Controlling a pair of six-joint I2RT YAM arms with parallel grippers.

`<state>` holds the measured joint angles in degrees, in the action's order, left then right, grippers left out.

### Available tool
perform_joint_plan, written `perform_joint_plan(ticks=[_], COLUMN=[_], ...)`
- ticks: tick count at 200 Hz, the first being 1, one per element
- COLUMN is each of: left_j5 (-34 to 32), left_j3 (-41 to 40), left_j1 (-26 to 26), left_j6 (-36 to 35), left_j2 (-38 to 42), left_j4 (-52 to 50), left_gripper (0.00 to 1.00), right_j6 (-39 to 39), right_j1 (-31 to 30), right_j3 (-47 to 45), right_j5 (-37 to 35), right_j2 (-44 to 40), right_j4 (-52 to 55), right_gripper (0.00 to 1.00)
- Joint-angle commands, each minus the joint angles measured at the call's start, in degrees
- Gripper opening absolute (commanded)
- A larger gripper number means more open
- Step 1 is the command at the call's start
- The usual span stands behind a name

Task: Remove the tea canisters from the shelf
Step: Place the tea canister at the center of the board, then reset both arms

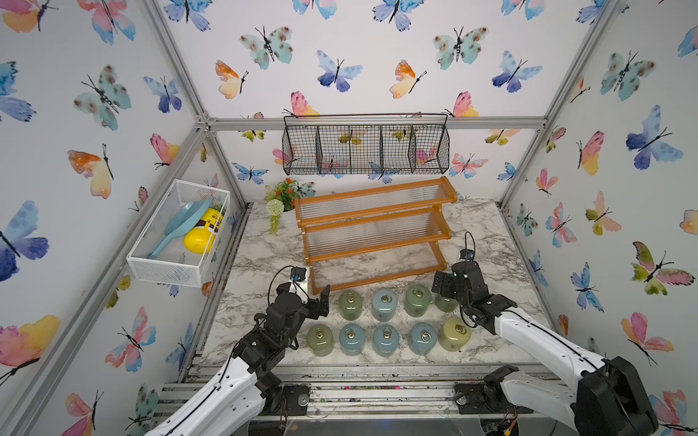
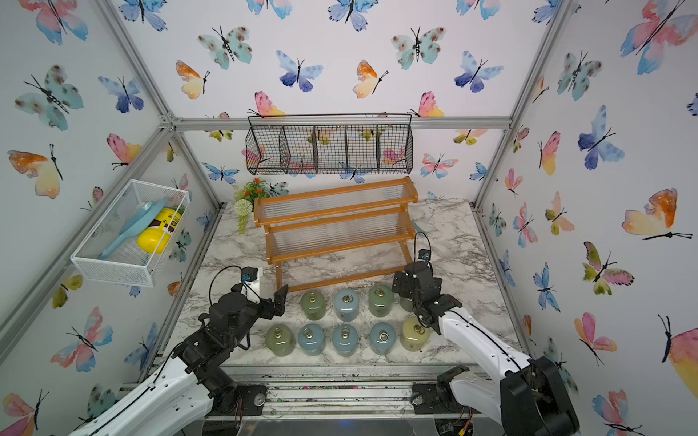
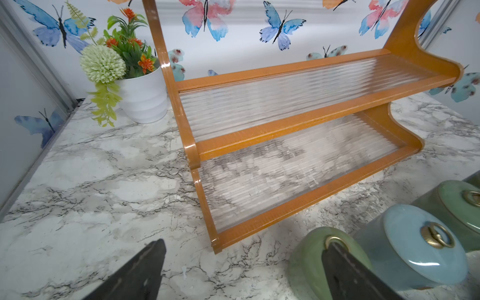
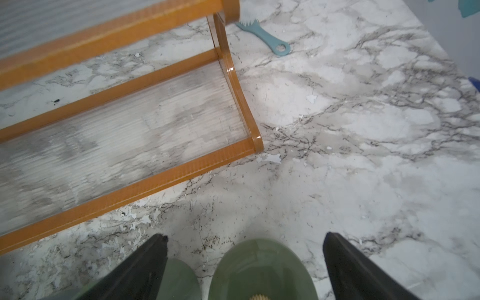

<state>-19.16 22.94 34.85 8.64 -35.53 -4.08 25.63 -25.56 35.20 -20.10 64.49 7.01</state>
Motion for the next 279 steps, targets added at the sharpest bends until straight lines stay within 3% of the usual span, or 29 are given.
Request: perform_joint_plan(ticks=[1, 52, 77, 112, 124, 147, 156, 181, 205, 234, 247, 268, 279], left_j5=[1.5, 13.7, 16.9, 23.5, 23.8, 21.6, 20.9, 21.8, 24.4, 21.9, 25.1, 24.9, 21.0], left_j3=[2.1, 2.1, 0.9, -3.8, -6.3, -10.1, -11.0, -11.4, -11.7, -9.5, -7.6, -6.1, -7.2], left_j1=[-4.5, -25.0, -34.2, -41.5, -41.8, -41.8, -41.8, -41.7, -41.7, -41.2, -40.9, -37.4, -34.4], left_j6=[-1.6, -0.5, 0.1, -0.3, -0.4, -1.2, -1.6, -1.8, -1.2, -1.4, -3.2, -7.3, -9.2], left_j2=[-0.3, -1.7, -4.1, -9.7, -11.4, -15.2, -17.5, -25.8, -34.0, -39.8, -41.8, -43.9, -44.6], left_j4=[1.3, 5.5, 8.6, 20.2, 26.3, 36.3, 39.3, 46.6, 55.6, 58.8, 57.1, 56.3, 59.2], left_gripper=[0.98, 0.98, 0.98, 0.99, 0.98, 0.98, 0.98, 0.98, 0.98, 0.98, 0.98, 0.98, 0.98], right_j6=[-5.7, -14.6, -20.8, -22.1, -21.7, -21.2, -21.6, -20.2, -20.2, -20.6, -21.0, -21.6, -21.7], right_j1=[4.0, 22.0, 25.9, 31.1, 32.4, 32.7, 32.8, 32.8, 32.7, 32.8, 32.7, 32.7, 32.6], right_j3=[3.2, 6.1, 6.4, -0.7, -4.1, -14.2, -13.9, -18.0, -17.3, -18.9, -20.2, -22.1, -23.1], right_j5=[0.6, 15.8, 20.3, 26.2, 26.5, 25.2, 24.8, 26.0, 26.2, 26.7, 27.1, 28.4, 28.4], right_j2=[-0.1, 7.6, 12.8, 15.9, 15.5, 14.7, 14.8, 17.0, 16.7, 15.3, 14.4, 13.0, 12.3], right_j4=[0.5, -8.6, -14.1, -28.8, -34.1, -54.6, -51.5, -61.4, -59.4, -60.6, -62.3, -64.5, -65.4], right_gripper=[0.99, 0.99, 0.98, 0.99, 1.0, 1.0, 1.0, 1.0, 1.0, 0.99, 0.99, 1.0, 1.0])
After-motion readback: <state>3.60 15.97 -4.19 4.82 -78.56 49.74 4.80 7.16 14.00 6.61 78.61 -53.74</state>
